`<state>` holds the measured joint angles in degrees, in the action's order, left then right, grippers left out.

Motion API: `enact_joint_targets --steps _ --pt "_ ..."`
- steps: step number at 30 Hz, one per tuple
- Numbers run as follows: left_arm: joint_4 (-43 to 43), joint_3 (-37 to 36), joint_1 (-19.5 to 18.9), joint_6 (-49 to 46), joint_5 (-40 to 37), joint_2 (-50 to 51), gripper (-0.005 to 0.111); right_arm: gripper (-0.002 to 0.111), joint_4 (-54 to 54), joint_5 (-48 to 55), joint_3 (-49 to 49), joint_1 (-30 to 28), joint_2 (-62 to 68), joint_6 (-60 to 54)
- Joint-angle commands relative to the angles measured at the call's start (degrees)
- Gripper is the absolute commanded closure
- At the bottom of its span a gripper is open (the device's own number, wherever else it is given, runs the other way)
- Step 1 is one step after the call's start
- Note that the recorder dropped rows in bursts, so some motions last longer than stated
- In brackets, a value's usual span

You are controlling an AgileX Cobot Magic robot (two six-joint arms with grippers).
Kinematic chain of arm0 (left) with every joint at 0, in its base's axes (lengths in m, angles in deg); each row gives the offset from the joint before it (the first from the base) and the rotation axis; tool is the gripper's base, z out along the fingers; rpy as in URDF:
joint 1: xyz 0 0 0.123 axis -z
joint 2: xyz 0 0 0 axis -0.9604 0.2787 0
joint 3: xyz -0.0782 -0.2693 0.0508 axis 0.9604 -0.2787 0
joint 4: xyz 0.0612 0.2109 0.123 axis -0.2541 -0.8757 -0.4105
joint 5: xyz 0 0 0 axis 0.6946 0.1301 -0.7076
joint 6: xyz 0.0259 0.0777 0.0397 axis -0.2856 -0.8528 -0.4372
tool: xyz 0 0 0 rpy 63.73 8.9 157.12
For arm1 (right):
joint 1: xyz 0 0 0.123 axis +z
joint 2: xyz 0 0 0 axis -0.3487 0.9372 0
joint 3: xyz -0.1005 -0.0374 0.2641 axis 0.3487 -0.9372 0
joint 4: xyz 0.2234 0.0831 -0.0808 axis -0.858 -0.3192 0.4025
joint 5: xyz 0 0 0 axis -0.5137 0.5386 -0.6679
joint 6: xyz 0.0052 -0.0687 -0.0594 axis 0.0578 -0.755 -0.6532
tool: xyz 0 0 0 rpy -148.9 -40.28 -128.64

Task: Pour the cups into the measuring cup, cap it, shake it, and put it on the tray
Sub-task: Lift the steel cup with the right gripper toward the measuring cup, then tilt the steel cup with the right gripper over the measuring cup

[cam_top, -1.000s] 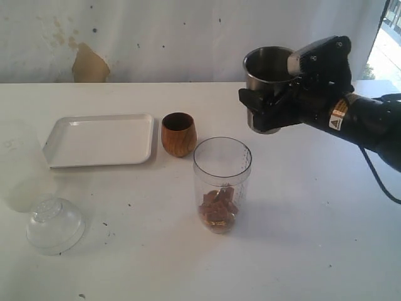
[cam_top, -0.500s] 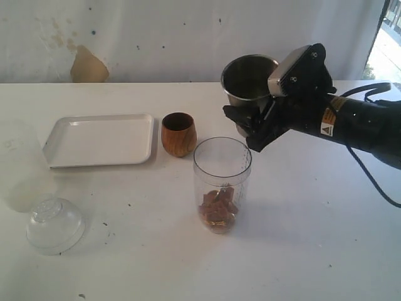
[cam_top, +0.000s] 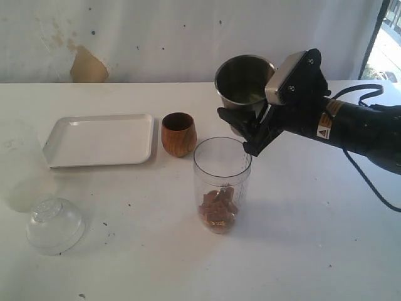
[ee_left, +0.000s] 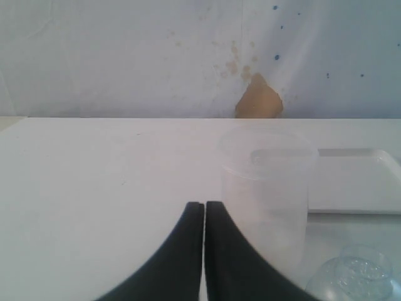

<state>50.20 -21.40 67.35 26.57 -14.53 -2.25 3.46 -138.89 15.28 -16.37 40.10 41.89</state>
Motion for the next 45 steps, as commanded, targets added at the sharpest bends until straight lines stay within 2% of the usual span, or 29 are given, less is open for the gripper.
enact_joint_targets --steps 1,26,45 --pt "-0.2 -0.3 0.2 0.1 0.7 -0.2 0.106 0.108 -0.1 -4.1 0.9 -0.1 -0.6 -5.6" --pt "-0.2 -0.3 0.2 0.1 0.7 -0.2 0.106 0.108 1.3 -7.7 3.0 -0.1 -0.6 -5.0" --pt "-0.2 -0.3 0.2 0.1 0.7 -0.2 0.106 0.108 4.4 -3.4 3.5 -0.1 -0.6 -7.4"
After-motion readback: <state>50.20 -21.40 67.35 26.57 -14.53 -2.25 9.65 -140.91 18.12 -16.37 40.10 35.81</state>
